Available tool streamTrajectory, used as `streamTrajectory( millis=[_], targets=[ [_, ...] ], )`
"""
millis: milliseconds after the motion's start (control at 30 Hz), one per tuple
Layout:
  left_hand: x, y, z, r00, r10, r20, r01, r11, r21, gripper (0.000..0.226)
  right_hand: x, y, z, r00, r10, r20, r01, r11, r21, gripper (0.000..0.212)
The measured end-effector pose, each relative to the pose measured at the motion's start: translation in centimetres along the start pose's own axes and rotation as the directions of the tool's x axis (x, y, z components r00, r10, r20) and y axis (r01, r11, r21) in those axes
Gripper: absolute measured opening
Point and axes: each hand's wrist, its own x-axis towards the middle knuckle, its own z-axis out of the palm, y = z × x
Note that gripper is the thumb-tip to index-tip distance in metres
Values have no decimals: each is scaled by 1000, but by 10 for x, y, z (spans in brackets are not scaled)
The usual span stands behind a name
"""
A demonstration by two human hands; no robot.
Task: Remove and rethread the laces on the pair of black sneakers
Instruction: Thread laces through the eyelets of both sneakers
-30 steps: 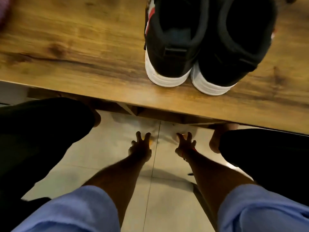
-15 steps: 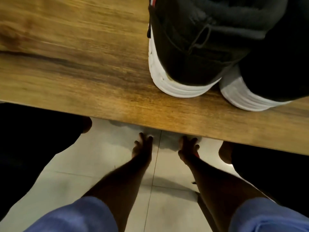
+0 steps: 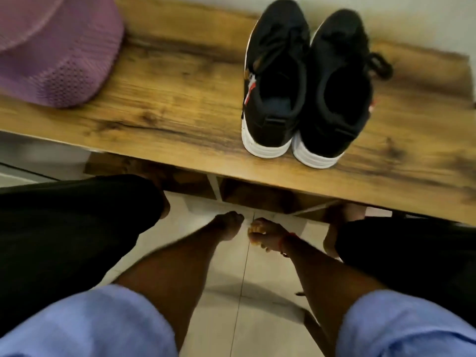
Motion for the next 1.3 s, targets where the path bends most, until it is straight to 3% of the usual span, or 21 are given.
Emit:
streamTrajectory(
  millis=[100, 200, 300, 367, 433, 500, 600, 667, 767, 900, 1067, 1200, 1300],
  targets=[
    [-34, 11, -35, 992, -9, 128, -1, 997, 73, 43, -33, -33, -17, 995, -96, -3, 96, 993, -67, 42],
    [-71, 18, -62, 968, -49, 245, -14, 969, 247, 42, -63, -60, -28, 987, -109, 114, 128, 977, -172, 46],
    [-107, 32, -84, 944, -90, 317, -16, 948, 317, 38, -89, -80, -33, 973, -107, 206, 152, 964, -218, 41],
    [-131, 48, -104, 934, -47, 354, -75, 943, 323, 42, -110, -100, -39, 964, -141, 227, 190, 958, -212, 34],
    [-159, 61, -132, 930, 50, 364, -166, 942, 293, 31, -135, -125, -49, 948, -199, 249, 255, 942, -220, 28],
    [-183, 61, -164, 951, 147, 274, -231, 923, 307, 20, -160, -150, -63, 930, -260, 259, 321, 917, -235, 31],
    [-215, 42, -212, 954, 297, 25, -295, 927, 232, 22, -191, -186, -83, 916, -338, 215, 388, 883, -264, 50],
    [-234, 23, -237, 901, 385, -199, -348, 916, 197, 22, -205, -207, -88, 897, -401, 185, 440, 848, -294, 55],
    [-254, -2, -264, 750, 466, -469, -449, 880, 156, 24, -217, -244, -90, 820, -562, 106, 564, 763, -316, 54],
    [-270, -26, -286, 638, 444, -629, -493, 863, 109, 15, -214, -297, -93, 617, -768, -172, 656, 623, -426, 56],
    [-269, -50, -321, 485, 416, -769, -550, 829, 102, 40, -202, -370, -91, 418, -873, -251, 780, 487, -394, 58],
    [-251, -81, -358, 490, 317, -812, -275, 940, 201, 50, -175, -423, -92, 361, -897, -254, 753, 441, -488, 59],
    [-241, -98, -379, 504, 255, -825, -187, 965, 184, 71, -163, -455, -93, 356, -881, -310, 742, 469, -480, 61]
  ],
)
